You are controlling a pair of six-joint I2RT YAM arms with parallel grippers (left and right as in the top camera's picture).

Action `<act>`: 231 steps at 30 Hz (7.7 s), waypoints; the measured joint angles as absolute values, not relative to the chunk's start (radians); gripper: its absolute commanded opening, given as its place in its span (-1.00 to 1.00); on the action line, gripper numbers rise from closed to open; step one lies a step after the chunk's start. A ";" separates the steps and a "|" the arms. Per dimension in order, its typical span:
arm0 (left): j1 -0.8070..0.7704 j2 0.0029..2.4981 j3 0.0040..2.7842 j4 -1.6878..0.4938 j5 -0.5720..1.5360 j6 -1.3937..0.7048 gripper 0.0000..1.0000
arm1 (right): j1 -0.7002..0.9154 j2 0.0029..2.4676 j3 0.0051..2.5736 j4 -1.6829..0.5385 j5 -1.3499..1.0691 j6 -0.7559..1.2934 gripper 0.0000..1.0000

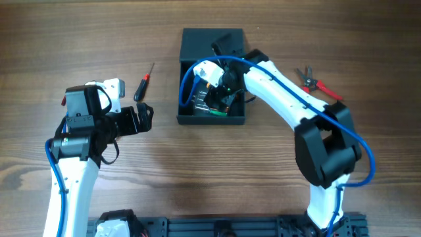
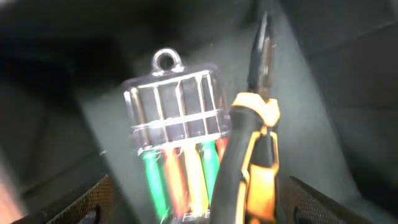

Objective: Pack container
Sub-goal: 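Lower the pliers into the box and open the right gripper, then move the right gripper toward the red-handled snips, then lower the right gripper and grasp the red snips by one handle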

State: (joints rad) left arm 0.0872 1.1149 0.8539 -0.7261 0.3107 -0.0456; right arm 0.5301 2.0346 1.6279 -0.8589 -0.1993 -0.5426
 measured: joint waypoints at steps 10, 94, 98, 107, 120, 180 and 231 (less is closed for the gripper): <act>0.087 1.115 0.854 -0.726 0.311 -0.046 0.99 | 0.394 1.743 1.925 -1.190 -0.025 -0.257 0.99; 0.087 1.115 0.854 -0.722 0.311 -0.046 1.00 | -0.112 2.044 1.562 -1.053 -0.157 -0.215 0.83; 0.087 1.115 0.854 -0.722 0.311 -0.046 1.00 | -0.112 2.044 1.528 -1.031 -0.156 -0.215 0.82; 0.087 1.115 0.854 -0.722 0.311 -0.046 0.99 | -0.112 2.044 1.520 -1.005 -0.129 -0.214 0.83; 0.087 1.115 0.854 -0.722 0.311 -0.046 1.00 | -0.112 2.044 1.415 -0.909 -0.126 -0.213 0.83; 0.087 1.115 0.854 -0.722 0.311 -0.046 1.00 | -0.106 2.070 1.409 -0.900 -0.035 -0.085 0.44; 0.087 1.115 0.854 -0.722 0.311 -0.046 0.99 | -0.050 2.074 1.414 -0.923 -0.004 -0.027 -0.91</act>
State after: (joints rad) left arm 0.0872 1.1149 0.8539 -0.7216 0.3115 -0.0456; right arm -0.0502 2.0739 1.4139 -0.9226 -0.0036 -0.0269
